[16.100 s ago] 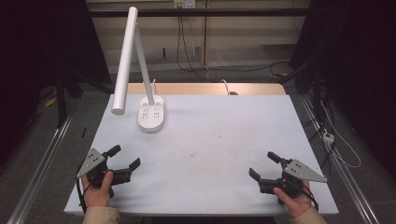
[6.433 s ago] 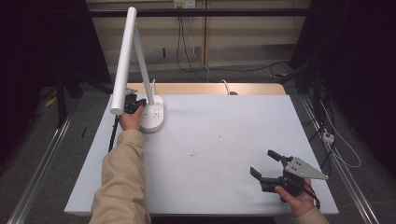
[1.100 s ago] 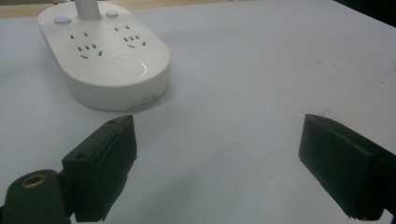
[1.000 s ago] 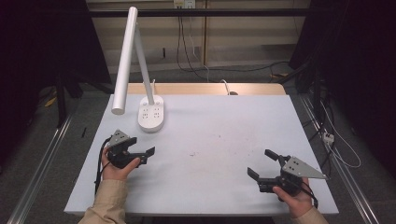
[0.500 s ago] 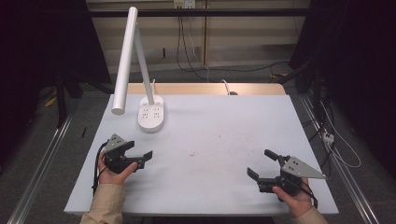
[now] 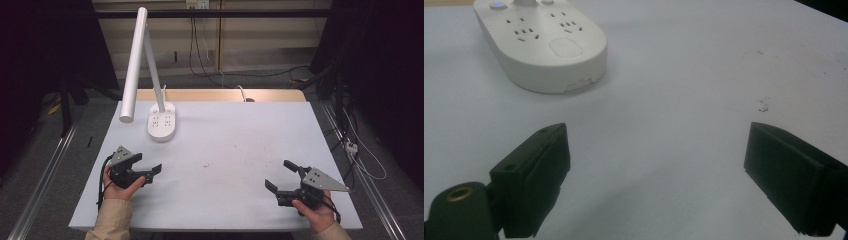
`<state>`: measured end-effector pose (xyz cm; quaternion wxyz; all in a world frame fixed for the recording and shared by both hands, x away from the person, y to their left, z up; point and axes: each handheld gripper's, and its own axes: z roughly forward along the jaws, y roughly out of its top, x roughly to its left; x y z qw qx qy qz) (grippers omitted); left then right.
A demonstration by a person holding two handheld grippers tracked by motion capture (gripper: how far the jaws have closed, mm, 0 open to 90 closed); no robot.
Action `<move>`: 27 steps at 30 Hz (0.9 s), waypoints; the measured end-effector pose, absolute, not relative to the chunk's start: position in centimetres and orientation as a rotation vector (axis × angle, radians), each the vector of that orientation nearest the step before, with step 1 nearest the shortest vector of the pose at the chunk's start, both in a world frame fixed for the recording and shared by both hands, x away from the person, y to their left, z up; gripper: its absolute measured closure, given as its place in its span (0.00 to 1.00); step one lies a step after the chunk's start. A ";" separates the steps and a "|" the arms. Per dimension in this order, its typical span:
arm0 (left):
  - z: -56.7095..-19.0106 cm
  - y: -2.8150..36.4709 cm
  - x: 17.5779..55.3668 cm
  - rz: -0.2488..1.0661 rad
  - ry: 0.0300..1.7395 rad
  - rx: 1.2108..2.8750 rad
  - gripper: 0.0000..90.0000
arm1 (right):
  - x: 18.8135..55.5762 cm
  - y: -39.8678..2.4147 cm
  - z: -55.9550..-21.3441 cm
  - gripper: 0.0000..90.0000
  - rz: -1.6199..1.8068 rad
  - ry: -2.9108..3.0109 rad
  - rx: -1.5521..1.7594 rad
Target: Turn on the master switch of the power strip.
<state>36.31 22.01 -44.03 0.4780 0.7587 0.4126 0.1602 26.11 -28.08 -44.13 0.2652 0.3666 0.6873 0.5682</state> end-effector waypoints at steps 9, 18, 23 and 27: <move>-44.1 22.5 35.9 0.392 1.004 1.861 0.12 | 26.1 -28.1 -44.2 0.08 1.536 1.860 0.991; -44.2 22.9 35.4 0.392 1.011 1.855 0.12 | 26.2 -28.1 -44.3 0.08 1.539 1.863 0.991; -44.2 23.0 35.1 0.391 1.008 1.852 0.12 | 26.2 -28.1 -44.3 0.08 1.540 1.864 0.995; -44.2 23.1 35.0 0.395 1.008 1.850 0.12 | 26.2 -28.1 -44.3 0.08 1.539 1.866 0.997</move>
